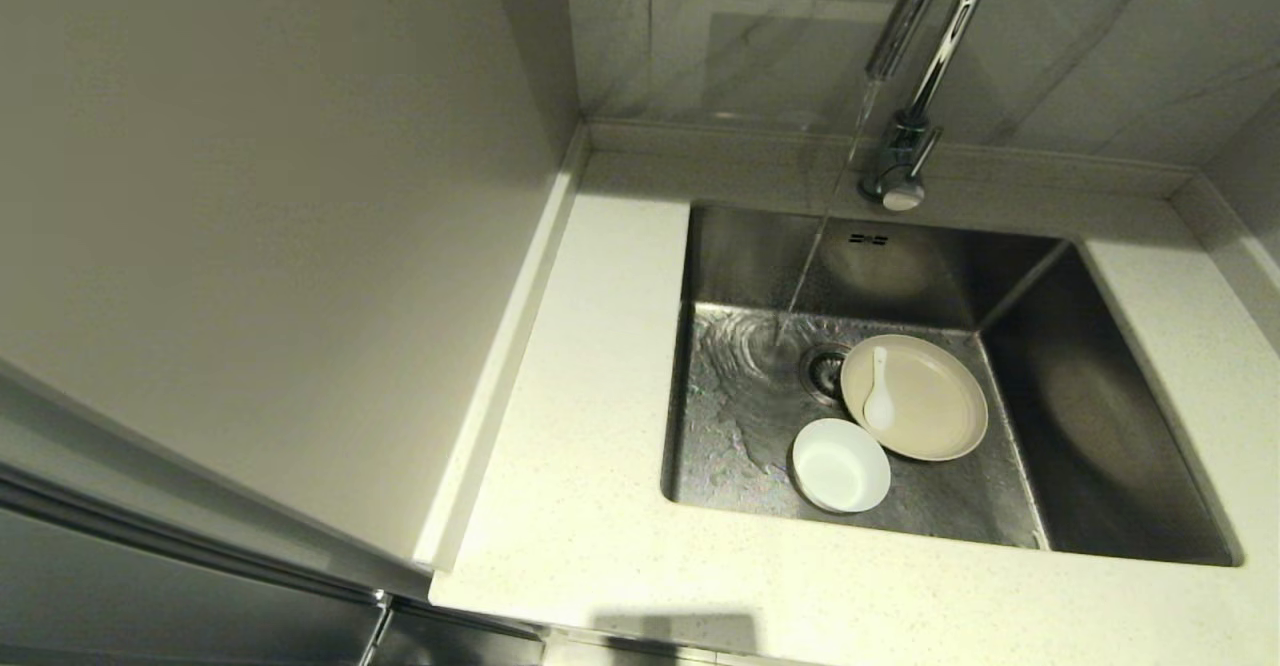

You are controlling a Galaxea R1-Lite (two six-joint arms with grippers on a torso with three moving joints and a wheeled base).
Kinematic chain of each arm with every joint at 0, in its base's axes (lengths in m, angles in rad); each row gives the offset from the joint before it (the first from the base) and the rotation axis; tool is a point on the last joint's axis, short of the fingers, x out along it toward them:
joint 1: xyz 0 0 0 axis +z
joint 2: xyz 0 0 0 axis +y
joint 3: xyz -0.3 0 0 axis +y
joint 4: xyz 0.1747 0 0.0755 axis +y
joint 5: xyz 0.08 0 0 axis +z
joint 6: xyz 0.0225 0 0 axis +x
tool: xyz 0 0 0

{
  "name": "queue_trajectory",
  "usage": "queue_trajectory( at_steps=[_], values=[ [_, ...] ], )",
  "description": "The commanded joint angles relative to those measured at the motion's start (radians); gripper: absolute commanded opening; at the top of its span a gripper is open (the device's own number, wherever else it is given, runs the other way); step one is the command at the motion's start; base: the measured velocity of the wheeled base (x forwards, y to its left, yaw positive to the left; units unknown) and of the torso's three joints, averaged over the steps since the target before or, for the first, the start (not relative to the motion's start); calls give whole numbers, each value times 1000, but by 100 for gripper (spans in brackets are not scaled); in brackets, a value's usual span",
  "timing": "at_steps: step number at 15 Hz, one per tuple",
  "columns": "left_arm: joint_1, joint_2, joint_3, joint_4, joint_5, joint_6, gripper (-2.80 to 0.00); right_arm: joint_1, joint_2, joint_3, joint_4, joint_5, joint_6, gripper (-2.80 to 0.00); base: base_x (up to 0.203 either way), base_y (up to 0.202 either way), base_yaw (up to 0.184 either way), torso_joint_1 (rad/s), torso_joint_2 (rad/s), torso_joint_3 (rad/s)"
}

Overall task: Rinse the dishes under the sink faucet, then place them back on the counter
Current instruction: Wait for the water to rinse the bowl, then turn off the faucet

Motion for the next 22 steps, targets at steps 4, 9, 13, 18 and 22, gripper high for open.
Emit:
queue_trajectory(
  at_steps=[4, 9, 13, 18, 22],
  values=[
    [0, -3, 0, -1, 1, -1, -280, 0, 1, 0, 3, 3, 0, -280, 0, 0, 0, 0, 0, 0],
    [0, -3, 0, -1, 1, -1, -280, 0, 57, -30, 0, -1, 1, -280, 0, 0, 0, 0, 0, 0],
    [0, -3, 0, -1, 1, -1, -280, 0, 141, -119, 2, -2, 23, -280, 0, 0, 0, 0, 0, 0],
    [0, -3, 0, -1, 1, -1, -280, -1, 300, -321, 96, -4, 71, -280, 0, 0, 0, 0, 0, 0],
    [0, -3, 0, -1, 1, -1, -280, -1, 413, -530, 260, -3, 78, -280, 0, 0, 0, 0, 0, 0]
  ],
)
